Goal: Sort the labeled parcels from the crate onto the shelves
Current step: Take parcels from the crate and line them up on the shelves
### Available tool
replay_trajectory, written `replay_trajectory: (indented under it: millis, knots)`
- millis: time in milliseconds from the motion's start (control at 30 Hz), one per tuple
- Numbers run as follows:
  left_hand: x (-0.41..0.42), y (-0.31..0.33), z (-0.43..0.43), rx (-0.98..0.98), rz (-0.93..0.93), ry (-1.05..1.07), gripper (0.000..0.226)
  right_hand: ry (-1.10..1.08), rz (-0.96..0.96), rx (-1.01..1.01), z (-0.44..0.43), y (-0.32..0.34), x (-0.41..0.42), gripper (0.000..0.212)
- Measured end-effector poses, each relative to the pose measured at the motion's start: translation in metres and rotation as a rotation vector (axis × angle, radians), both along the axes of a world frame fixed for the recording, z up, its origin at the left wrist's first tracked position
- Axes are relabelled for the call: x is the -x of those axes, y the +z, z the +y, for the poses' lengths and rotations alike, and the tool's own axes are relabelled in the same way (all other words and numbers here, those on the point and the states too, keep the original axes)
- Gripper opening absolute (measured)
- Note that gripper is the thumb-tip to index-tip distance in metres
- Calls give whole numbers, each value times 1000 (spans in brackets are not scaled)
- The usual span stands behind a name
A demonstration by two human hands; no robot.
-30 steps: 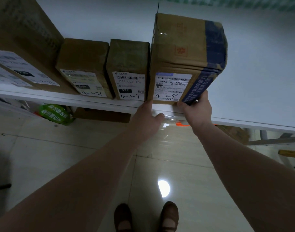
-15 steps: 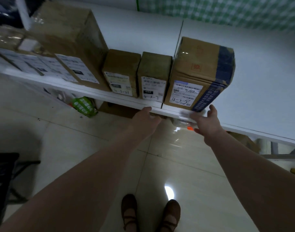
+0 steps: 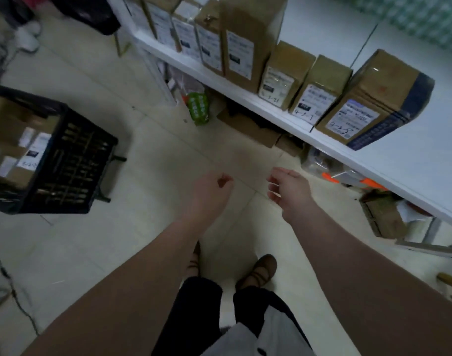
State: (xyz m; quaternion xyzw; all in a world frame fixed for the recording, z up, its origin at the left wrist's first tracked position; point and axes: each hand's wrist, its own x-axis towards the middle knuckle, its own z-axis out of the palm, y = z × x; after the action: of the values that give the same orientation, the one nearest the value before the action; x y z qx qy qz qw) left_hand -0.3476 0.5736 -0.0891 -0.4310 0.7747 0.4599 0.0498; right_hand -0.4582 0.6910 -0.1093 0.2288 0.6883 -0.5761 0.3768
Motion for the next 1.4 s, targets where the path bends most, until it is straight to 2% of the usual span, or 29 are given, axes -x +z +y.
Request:
replay_trajectory:
  millis: [67,167,300,367,433,533,700,1033,1100,1233,1400]
  knots:
    - [-30,1,-9,-106,15,94,7,24,-26,32,-23,9,-31,14]
    - [-70,6,-44,-239,75,226,13,13,-67,92,-60,24,-72,12]
    - [-133,28,-128,-267,124,302,23,-78,-126,98,-122,38,-122,7]
    - [-175,41,-181,-223,137,362,22,-40,-131,65,-160,40,-152,4]
    - [-221,54,-234,-204,127,477,17,65,-115,53,-206,40,-184,6]
    - [-291,67,-296,-254,142,759,11,299,-28,53,-279,49,-232,15]
    - [-363,69,-338,-278,231,1011,9,693,193,46,-372,68,-287,28]
    - [-417,51,-400,-437,292,1275,11,1212,284,-25,-496,24,-299,7]
    - [-421,48,-424,-434,285,1335,11,1280,274,-50,-531,11,-295,13]
    - [-412,39,-475,-440,263,1441,11,1338,198,-75,-601,-3,-282,11]
    - [-381,27,-530,-468,303,1469,10,1361,56,-108,-672,-13,-256,10]
